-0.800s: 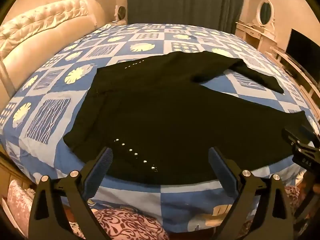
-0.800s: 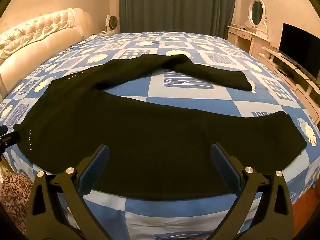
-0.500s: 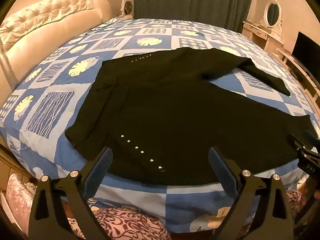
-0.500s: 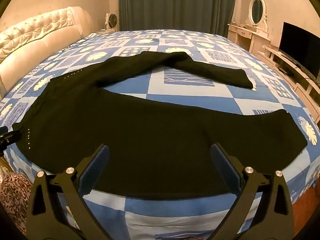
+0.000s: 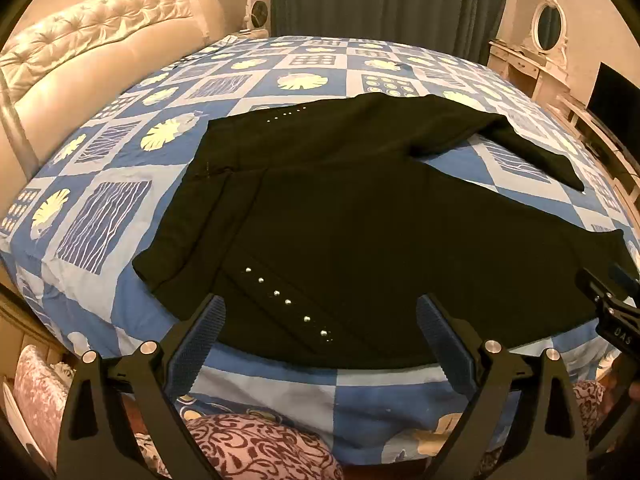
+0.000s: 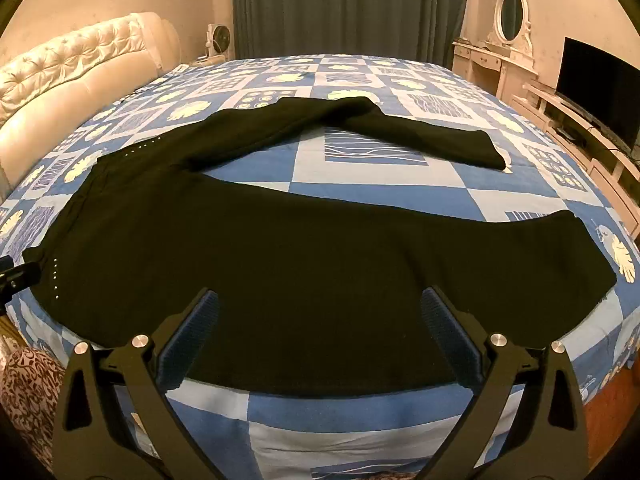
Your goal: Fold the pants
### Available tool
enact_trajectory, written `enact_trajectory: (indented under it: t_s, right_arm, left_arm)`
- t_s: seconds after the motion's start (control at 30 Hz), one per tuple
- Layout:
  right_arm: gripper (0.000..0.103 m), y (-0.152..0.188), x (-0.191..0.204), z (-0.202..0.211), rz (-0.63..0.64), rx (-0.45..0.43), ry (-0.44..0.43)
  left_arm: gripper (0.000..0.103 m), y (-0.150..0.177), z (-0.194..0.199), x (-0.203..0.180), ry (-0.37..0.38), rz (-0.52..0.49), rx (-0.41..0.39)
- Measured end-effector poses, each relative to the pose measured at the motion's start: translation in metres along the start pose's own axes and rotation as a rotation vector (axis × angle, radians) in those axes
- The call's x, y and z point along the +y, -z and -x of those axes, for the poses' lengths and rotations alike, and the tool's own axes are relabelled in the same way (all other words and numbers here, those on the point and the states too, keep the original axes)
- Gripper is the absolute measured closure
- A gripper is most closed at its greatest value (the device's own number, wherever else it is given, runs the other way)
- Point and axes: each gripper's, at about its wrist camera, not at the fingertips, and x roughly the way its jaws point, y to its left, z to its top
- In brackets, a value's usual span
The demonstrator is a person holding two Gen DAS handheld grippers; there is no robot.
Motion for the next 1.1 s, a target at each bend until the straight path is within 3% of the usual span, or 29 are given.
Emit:
enact_trajectory:
  t_s: [0.77,1.0,1.1]
  right_arm:
    - [0.002,0.003,0.005,-0.001,0.003,0.005,0.002]
    - [0.002,0.003,0.009,0.000,0.007,-0.002,-0.006]
    - [0.002,0.002,0.009,0.002,0.010,-0.004,-0.007]
  left_arm:
    - [0.008,-0.001,0.000,0.003,-0.006,0.001,-0.005]
    - [0.008,-0.003,0.005,0.015,0.113,0.100,-0.043]
    - [0.008,-0.005,0.002,0.022,0.169,0.155,-0.001]
